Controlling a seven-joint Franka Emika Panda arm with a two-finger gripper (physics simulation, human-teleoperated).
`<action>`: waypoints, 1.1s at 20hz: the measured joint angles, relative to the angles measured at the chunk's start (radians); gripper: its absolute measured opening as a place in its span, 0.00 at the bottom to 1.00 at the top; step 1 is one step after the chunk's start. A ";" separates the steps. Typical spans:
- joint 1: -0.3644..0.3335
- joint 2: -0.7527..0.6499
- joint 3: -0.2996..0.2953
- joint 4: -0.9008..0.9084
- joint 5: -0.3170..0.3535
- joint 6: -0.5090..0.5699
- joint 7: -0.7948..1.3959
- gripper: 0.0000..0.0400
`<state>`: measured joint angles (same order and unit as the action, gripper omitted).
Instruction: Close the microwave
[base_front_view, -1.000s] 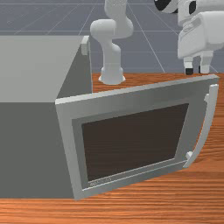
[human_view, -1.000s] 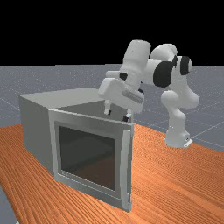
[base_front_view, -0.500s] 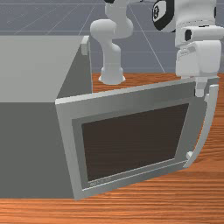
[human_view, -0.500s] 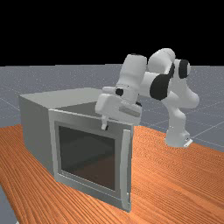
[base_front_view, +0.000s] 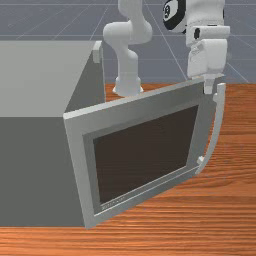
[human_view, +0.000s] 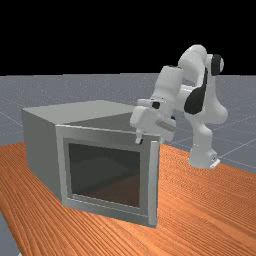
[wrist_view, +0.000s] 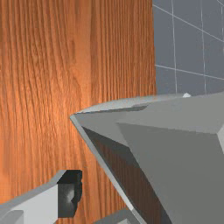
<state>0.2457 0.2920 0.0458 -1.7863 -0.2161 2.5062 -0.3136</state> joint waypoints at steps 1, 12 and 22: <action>-0.039 -0.054 0.036 -0.087 0.092 0.054 -0.120 1.00; -0.092 -0.788 0.147 -0.842 -0.108 0.048 0.173 1.00; -0.113 -0.335 0.343 -0.406 -0.295 -0.035 0.469 1.00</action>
<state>0.1330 -0.0426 0.3892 -2.1922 -0.5111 2.4708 0.1550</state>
